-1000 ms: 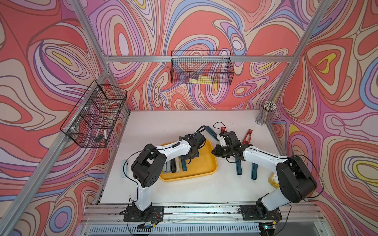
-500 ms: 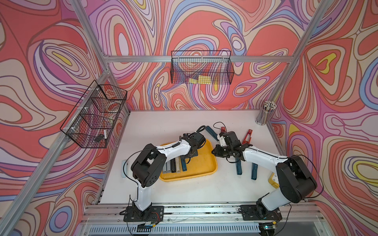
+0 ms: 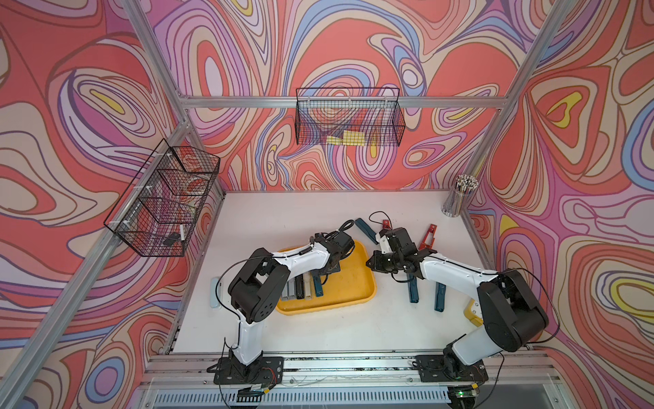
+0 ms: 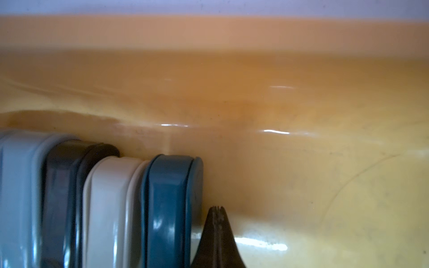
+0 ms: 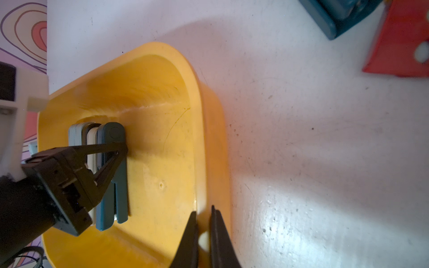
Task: Put the pruning pliers into the storage box
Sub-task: Place the pruning pliers in the storage box.
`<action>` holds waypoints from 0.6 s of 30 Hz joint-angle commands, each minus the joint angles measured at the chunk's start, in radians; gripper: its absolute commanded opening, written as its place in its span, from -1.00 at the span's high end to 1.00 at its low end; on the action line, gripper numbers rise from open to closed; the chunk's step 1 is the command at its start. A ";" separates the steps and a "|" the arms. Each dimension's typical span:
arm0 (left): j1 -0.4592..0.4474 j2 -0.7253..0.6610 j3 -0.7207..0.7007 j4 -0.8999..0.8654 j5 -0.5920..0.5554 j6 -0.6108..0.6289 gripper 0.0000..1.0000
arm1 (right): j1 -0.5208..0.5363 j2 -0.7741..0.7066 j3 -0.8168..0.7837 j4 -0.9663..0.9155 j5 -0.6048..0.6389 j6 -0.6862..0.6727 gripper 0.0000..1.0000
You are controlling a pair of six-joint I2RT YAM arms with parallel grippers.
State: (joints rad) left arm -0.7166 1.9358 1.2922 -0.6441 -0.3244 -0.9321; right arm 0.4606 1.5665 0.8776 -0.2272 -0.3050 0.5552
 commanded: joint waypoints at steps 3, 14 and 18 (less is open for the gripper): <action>0.015 -0.012 -0.032 -0.033 -0.030 -0.020 0.96 | 0.003 0.000 -0.005 0.031 -0.012 0.012 0.85; 0.026 -0.039 -0.067 0.012 -0.011 -0.007 0.97 | 0.003 0.000 -0.009 0.034 -0.012 0.015 0.85; 0.026 -0.072 -0.079 0.078 0.050 0.041 0.91 | 0.003 0.001 -0.008 0.035 -0.012 0.017 0.85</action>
State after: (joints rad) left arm -0.6983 1.9034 1.2259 -0.5953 -0.3080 -0.9146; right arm 0.4606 1.5665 0.8764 -0.2264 -0.3092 0.5564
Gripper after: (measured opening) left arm 0.046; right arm 0.112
